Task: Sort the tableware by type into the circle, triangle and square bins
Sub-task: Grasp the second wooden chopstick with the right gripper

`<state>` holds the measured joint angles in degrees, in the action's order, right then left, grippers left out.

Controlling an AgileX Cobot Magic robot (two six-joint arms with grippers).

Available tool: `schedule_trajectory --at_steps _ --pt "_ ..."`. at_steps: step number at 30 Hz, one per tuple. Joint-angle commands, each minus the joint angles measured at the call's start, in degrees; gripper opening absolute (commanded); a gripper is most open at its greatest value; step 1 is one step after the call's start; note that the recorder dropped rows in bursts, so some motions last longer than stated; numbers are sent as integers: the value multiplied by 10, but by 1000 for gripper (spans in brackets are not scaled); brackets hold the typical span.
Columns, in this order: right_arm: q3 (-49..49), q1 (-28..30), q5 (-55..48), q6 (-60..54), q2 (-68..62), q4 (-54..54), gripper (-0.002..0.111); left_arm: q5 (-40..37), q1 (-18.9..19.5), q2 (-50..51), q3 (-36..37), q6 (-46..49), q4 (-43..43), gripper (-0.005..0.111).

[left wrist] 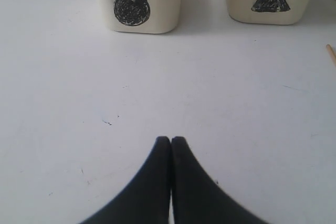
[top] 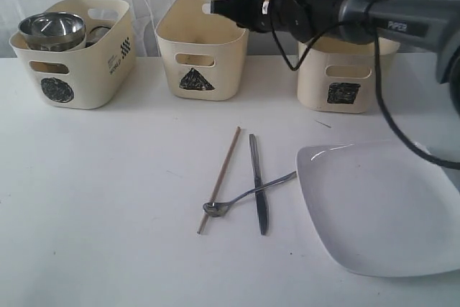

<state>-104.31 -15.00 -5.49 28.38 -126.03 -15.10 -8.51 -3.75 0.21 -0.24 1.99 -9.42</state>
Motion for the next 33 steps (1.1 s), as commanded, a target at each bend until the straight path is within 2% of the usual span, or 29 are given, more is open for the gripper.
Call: schedule_trajectory --at_steps 1,6,9,14,25,33 --pt "119 -2 -102 -21 87 14 29 -1 -3 -2 2 -1 -3 0" --pt "210 -30 -201 -18 149 85 30 -1 -3 -2 2 -1 -3 0" --pt "231 -58 -235 11 156 106 38 -1 -3 -2 2 -1 -3 0" --pt "232 -97 -236 37 140 106 47 -1 -3 -2 2 -1 -3 0" --pt "231 -123 -246 123 65 102 47 -1 -3 -2 2 -1 -3 0" --pt "229 -145 -219 140 28 102 47 -1 -3 -2 2 -1 -3 0"
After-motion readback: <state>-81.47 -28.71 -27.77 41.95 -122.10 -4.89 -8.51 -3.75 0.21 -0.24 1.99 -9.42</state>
